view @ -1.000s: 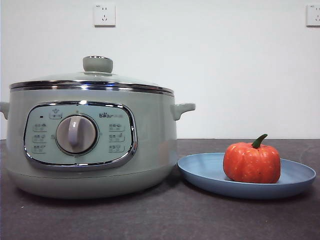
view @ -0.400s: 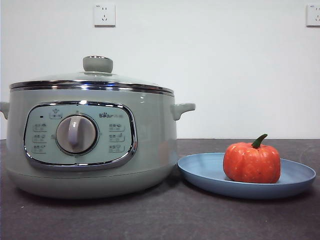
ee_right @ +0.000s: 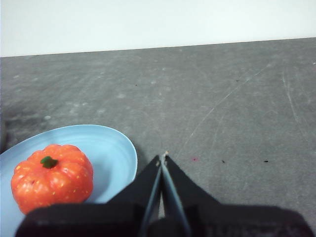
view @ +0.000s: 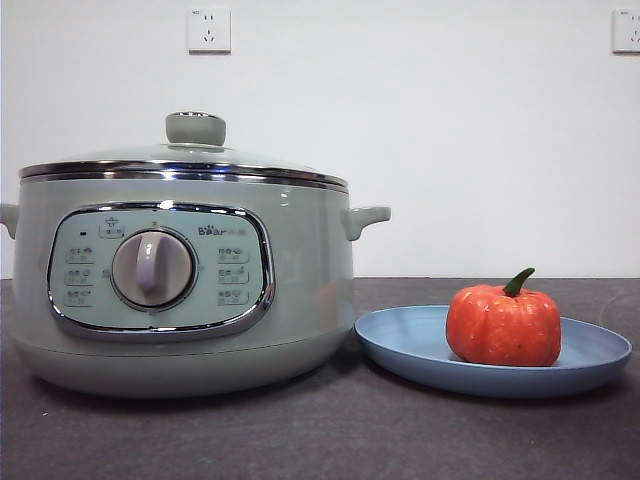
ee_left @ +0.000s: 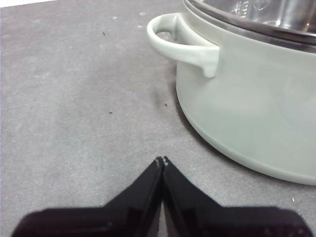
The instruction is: Take the pumpkin out from the steamer,put the pumpkin in the blue plate,close the lid
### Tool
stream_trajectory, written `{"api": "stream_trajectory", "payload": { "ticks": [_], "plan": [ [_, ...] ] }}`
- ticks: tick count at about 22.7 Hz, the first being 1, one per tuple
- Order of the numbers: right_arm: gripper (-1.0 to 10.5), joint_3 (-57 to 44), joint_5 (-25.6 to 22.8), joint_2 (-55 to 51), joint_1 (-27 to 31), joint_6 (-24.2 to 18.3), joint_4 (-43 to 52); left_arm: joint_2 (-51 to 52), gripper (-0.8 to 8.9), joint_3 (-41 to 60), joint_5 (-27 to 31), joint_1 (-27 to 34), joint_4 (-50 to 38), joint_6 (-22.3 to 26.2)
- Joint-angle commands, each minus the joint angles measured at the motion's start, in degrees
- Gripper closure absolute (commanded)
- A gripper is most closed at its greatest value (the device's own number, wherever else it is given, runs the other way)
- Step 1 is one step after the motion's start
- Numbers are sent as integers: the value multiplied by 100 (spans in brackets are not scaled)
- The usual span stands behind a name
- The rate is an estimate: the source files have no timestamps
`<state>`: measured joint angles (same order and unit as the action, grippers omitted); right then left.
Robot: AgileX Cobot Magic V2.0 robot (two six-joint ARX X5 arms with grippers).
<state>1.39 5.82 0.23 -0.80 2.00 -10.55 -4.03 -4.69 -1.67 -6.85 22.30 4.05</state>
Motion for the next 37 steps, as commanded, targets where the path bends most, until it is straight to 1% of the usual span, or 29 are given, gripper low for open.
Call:
{"api": "stream_trajectory", "payload": {
  "ticks": [1,19,22,27,32,37],
  "plan": [
    [946,-70,-17,-17,-17,63,-4,15,817,96,4,17,0,50],
    [946,-70,-20,-17,-17,63,-4,17,818,96,22,22,-103,22],
    [946,-70,-20,-17,-17,63,-7,17,817,101,-24,22,-474,13],
    [946,-70,-17,-17,-17,63,-7,17,817,426,-11,22,-1663,-2],
    [946,-70,-15,-17,-17,63,-7,20,817,452,20,22,-1622,-42],
    [946,-70,-15,-17,-17,63,-7,17,817,452,9,22,-1235,-42]
  ]
}}
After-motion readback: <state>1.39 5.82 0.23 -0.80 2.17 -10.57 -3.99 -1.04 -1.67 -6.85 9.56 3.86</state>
